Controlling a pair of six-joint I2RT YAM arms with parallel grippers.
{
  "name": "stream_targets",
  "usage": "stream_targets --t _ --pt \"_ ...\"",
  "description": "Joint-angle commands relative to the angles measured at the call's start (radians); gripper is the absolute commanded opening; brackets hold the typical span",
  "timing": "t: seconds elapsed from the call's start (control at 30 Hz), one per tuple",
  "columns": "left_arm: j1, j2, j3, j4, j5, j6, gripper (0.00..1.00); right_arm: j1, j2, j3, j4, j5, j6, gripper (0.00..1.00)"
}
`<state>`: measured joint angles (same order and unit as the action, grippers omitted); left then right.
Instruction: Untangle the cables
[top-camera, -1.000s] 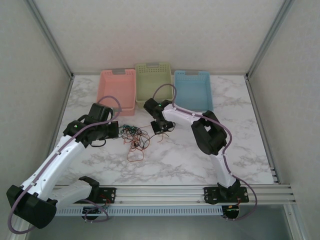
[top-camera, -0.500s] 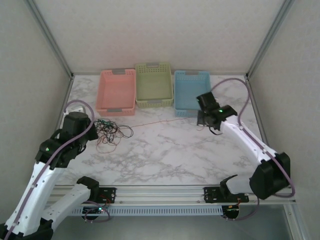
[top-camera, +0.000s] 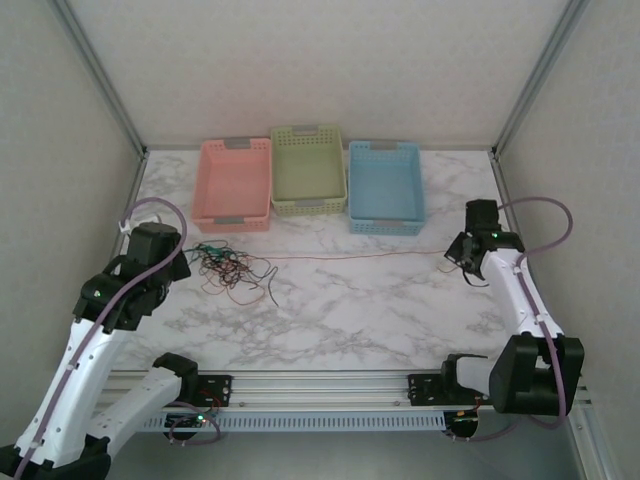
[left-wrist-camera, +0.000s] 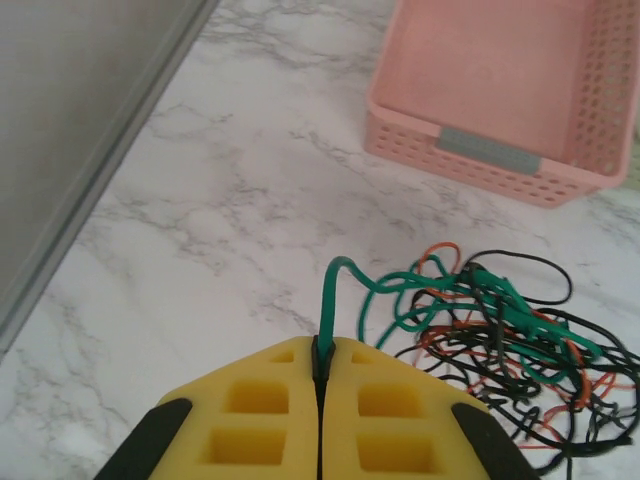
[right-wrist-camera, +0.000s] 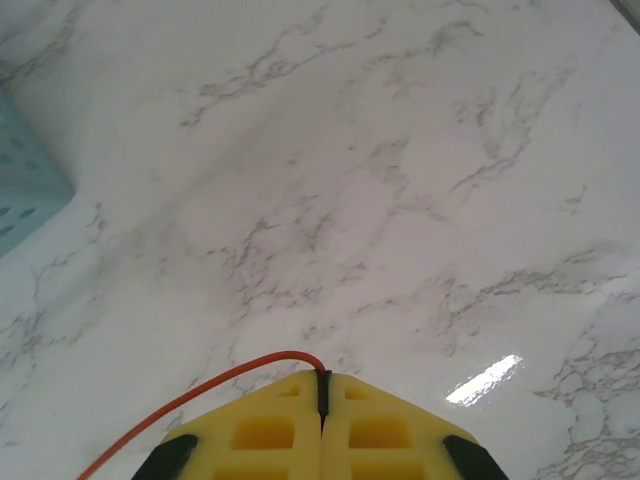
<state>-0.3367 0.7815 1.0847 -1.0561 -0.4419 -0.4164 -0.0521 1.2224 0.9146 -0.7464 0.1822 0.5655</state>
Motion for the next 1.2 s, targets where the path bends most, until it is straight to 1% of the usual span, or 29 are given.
stream_targets --t 0.0,0.1,0.17,0.23,0.33,0.4,0.43,0.5,0.57,0.6,0.67,0.7,0.73,0.77,0.8,0.87,0.93,0.97,1.1,1.17 --pt "0.029 -0.009 0.037 -0.068 -0.118 -0.017 0.00 -0.088 -0.017 -0.043 0.032 -0.081 0.062 0.00" --pt "0.051 -0.023 0.034 -0.068 -0.122 -0.016 0.00 -0.154 -0.024 -0.059 0.054 -0.130 0.082 0.00" --pt "0.068 -0.030 0.031 -0.058 -0.092 -0.011 0.00 -0.168 -0.015 -0.058 0.062 -0.162 0.082 0.00" --pt "0.076 -0.036 0.019 -0.021 -0.003 0.004 0.00 -0.168 -0.006 -0.060 0.068 -0.189 0.081 0.00" --pt "0.079 -0.018 0.005 0.015 0.096 0.007 0.00 -0.168 -0.019 -0.066 0.073 -0.198 0.069 0.00" --pt "0.079 -0.006 -0.012 0.075 0.251 0.031 0.00 -0.134 -0.027 -0.067 0.094 -0.250 0.050 0.00" --pt "0.079 0.001 -0.020 0.106 0.349 0.036 0.00 -0.100 -0.018 -0.050 0.087 -0.253 0.038 0.00" --pt "0.077 0.034 -0.035 0.180 0.566 0.039 0.00 0.003 0.015 -0.008 0.057 -0.245 0.008 0.00" --pt "0.062 0.063 -0.045 0.234 0.699 0.030 0.00 0.093 0.025 0.007 0.038 -0.222 -0.003 0.00" --pt "0.048 0.073 -0.048 0.255 0.734 0.030 0.00 0.130 0.020 0.007 0.031 -0.206 -0.006 0.00" --pt "0.026 0.083 -0.051 0.274 0.766 0.036 0.00 0.174 0.000 -0.001 0.018 -0.197 -0.010 0.00" --pt "0.020 0.087 -0.052 0.281 0.786 0.041 0.00 0.193 -0.011 -0.008 0.017 -0.207 -0.019 0.02" --pt "0.016 0.090 -0.054 0.288 0.807 0.046 0.00 0.203 -0.018 -0.009 0.006 -0.212 -0.027 0.08" --pt "0.010 0.097 -0.054 0.291 0.825 0.050 0.00 0.217 -0.023 -0.008 -0.012 -0.206 -0.036 0.22" --pt "0.004 0.104 -0.055 0.295 0.844 0.055 0.00 0.228 -0.032 -0.006 -0.030 -0.202 -0.044 0.31" --pt "-0.017 0.112 -0.058 0.306 0.873 0.068 0.00 0.244 -0.054 -0.005 -0.055 -0.195 -0.053 0.38" --pt "-0.039 0.117 -0.061 0.315 0.891 0.080 0.00 0.262 -0.096 -0.007 -0.042 -0.240 -0.060 0.40" --pt "-0.050 0.119 -0.062 0.318 0.899 0.087 0.00 0.280 -0.124 -0.009 -0.017 -0.283 -0.068 0.41" --pt "-0.068 0.117 -0.059 0.312 0.902 0.106 0.00 0.368 -0.184 -0.012 0.126 -0.478 -0.084 0.40" --pt "-0.070 0.117 -0.055 0.302 0.900 0.115 0.00 0.410 -0.186 -0.020 0.201 -0.543 -0.087 0.39"
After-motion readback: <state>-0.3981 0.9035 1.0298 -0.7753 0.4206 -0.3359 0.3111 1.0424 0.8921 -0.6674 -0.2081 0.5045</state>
